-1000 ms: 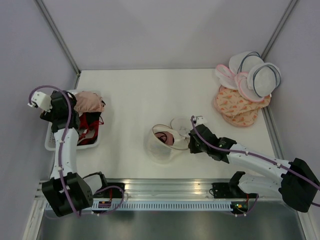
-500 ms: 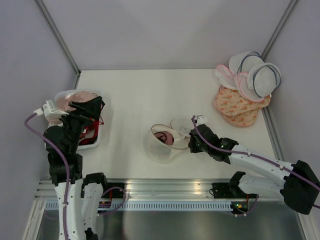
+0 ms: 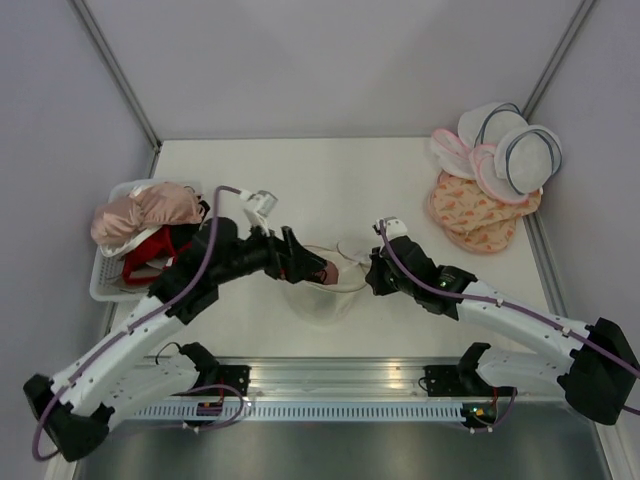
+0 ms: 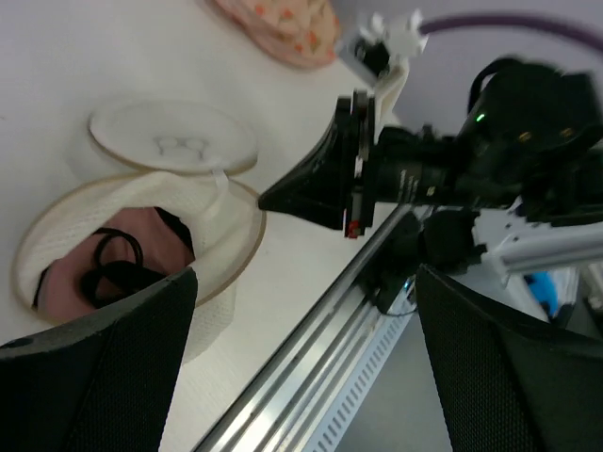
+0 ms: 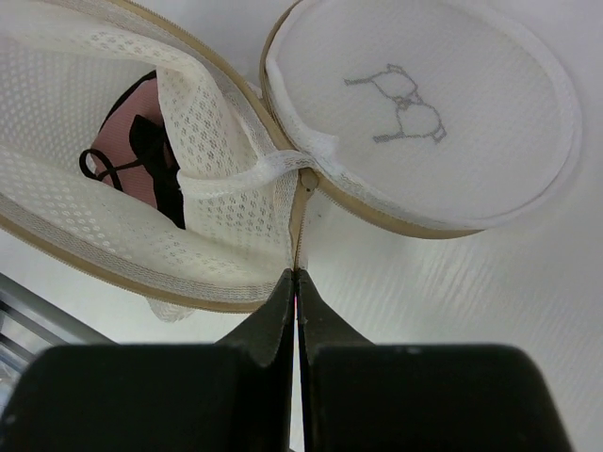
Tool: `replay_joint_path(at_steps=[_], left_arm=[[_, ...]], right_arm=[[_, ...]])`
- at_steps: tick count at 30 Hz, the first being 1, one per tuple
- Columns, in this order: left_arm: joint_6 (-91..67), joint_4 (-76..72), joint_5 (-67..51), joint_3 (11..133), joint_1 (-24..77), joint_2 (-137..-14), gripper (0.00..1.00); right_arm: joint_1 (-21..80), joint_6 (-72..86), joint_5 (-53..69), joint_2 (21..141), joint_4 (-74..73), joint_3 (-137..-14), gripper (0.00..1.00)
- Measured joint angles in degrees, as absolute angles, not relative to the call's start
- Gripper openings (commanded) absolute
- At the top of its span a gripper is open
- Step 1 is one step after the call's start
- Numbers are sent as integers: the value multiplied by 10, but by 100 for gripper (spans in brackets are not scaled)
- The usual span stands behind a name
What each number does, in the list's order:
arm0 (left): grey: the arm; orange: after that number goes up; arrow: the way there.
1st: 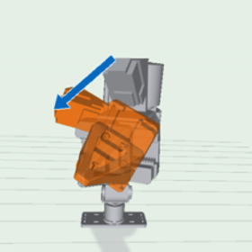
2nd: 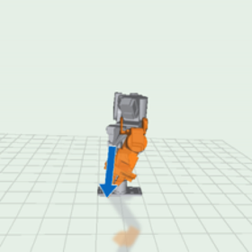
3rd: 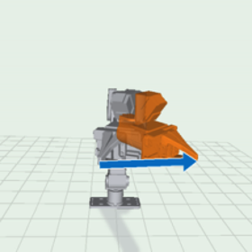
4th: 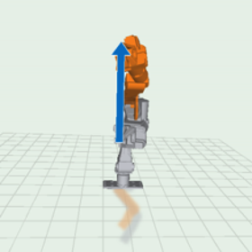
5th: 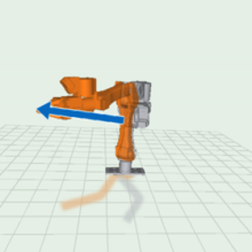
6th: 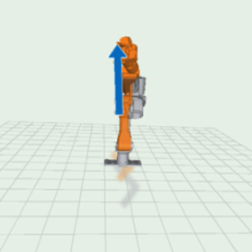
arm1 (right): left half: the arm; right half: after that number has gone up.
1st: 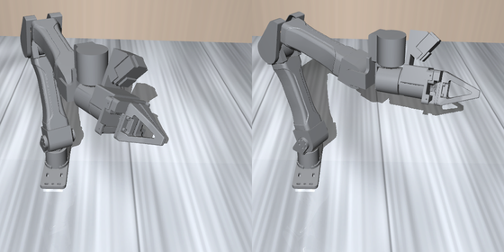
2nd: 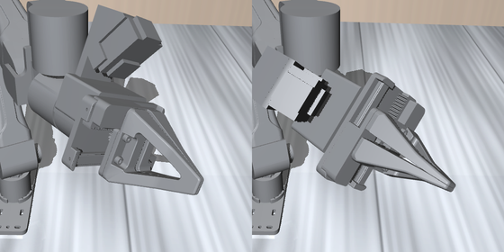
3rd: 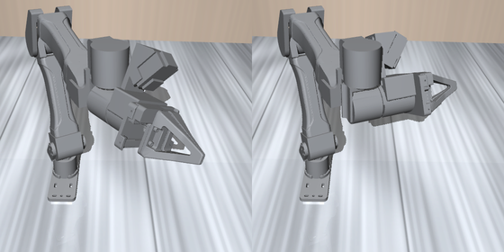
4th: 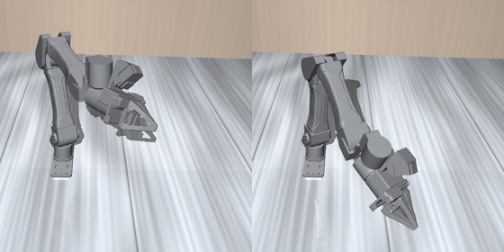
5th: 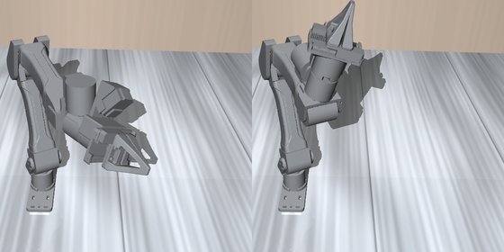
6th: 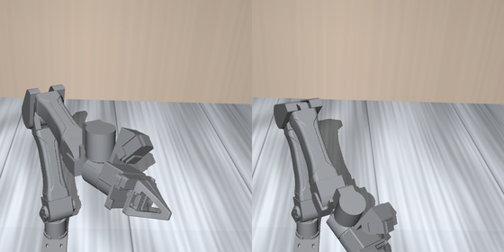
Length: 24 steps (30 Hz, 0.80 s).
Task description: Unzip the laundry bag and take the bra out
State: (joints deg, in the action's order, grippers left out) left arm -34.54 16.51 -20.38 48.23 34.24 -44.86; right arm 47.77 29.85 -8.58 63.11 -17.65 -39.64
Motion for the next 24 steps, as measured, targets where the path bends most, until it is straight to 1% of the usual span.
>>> replay_joint_path(at_steps=[2, 4, 8, 13, 16, 18, 20, 24], left_arm=[[-319, 168, -152, 499, 423, -514, 100], [-301, 171, -104, 509, 456, -566, 99], [-278, 176, -9, 510, 478, -633, 98], [-263, 165, 69, 516, 495, -700, 94], [-261, 152, 90, 516, 508, -733, 88], [-260, 144, 101, 516, 515, -756, 80], [-260, 142, 107, 516, 522, -774, 77], [-261, 142, 115, 518, 542, -793, 65]], right_arm=[[478, 295, -86, 632, -179, -405, 0], [478, 290, -86, 632, -183, -416, 0], [478, 284, -86, 632, -189, -433, 0], [478, 279, -87, 631, -196, -434, 0], [478, 276, -87, 631, -203, -434, 0], [478, 275, -88, 631, -206, -434, 0], [478, 274, -90, 631, -208, -434, 0], [478, 272, -95, 631, -214, -434, 0]])
